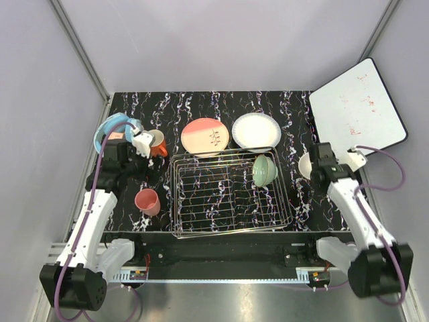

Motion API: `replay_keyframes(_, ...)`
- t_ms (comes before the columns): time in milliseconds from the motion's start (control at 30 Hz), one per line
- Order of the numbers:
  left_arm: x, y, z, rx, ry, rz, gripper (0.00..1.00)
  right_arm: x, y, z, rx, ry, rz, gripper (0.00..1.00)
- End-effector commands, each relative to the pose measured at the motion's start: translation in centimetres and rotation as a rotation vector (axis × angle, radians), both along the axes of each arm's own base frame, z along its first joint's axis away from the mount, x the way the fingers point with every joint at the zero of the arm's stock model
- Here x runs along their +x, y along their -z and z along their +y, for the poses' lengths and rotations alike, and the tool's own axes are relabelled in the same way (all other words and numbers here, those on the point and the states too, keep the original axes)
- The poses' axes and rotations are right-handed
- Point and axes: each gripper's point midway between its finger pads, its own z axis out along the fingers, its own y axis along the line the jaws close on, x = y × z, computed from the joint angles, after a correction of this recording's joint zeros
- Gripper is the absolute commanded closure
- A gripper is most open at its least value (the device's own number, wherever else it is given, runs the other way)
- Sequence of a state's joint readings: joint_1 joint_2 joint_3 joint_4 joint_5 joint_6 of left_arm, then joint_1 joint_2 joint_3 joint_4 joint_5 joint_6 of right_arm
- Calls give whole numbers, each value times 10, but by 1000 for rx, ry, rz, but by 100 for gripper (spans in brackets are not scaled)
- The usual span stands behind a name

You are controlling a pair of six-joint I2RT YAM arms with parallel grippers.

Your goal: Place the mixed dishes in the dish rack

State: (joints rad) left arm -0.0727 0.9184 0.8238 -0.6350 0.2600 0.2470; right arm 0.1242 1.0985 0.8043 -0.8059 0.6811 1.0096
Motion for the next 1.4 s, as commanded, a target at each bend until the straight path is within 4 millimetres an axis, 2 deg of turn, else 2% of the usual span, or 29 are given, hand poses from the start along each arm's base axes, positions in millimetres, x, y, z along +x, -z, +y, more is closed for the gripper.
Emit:
replay_keyframes(0,7,-6,-4,-10,16,-24,1,-10,-58,-20,-115,-4,-164,100)
replay_keyframes(100,9,-3,-3,-3,15,-12,1,-16,-82,-16,-120,-79,-230,100)
replay_keyframes(233,11,0,-2,5,12,2,1,-25,-100,-7,-112,-163,-252,100)
replay_keyframes(400,17,-3,-2,5,6,4,1,-27,-130,18,-144,-337,-300,100)
replay_keyframes(467,20,-4,-2,7,-1,9,1,-25,-135,21,-196,-360,-269,100)
replay_keyframes(500,21,-5,-1,9,-8,8,1,-26,-139,32,-211,-414,-252,100)
replay_keyframes(567,23,-5,0,18,-15,8,1,-22,-142,35,-286,-425,-194,100)
replay_keyframes(633,24,-6,2,26,-24,6,1,-27,-152,43,-312,-456,-172,100)
replay_keyframes(700,25,-6,3,30,-24,3,1,-31,-158,42,-344,-469,-132,100)
replay_keyframes(833,25,-4,4,40,-25,9,1,-38,-160,43,-430,-509,-36,100)
replay_keyframes(867,25,-3,4,39,-28,11,1,-37,-162,51,-477,-539,-24,100)
replay_keyframes(933,25,-4,4,34,-30,13,1,-45,-170,48,-524,-531,6,100)
replay_keyframes(967,24,-3,3,33,-29,13,1,-42,-172,59,-571,-565,32,100)
replay_keyframes(1000,24,-4,3,32,-30,12,1,-43,-180,61,-591,-576,39,100)
replay_keyframes(1133,25,-7,7,52,-36,-5,1,-35,-176,80,-634,-652,113,100)
replay_keyframes(1300,23,-9,10,72,-36,-19,1,-34,-164,107,-562,-773,222,100)
replay_keyframes(1367,24,-10,10,73,-37,-22,1,-39,-155,119,-509,-825,259,100)
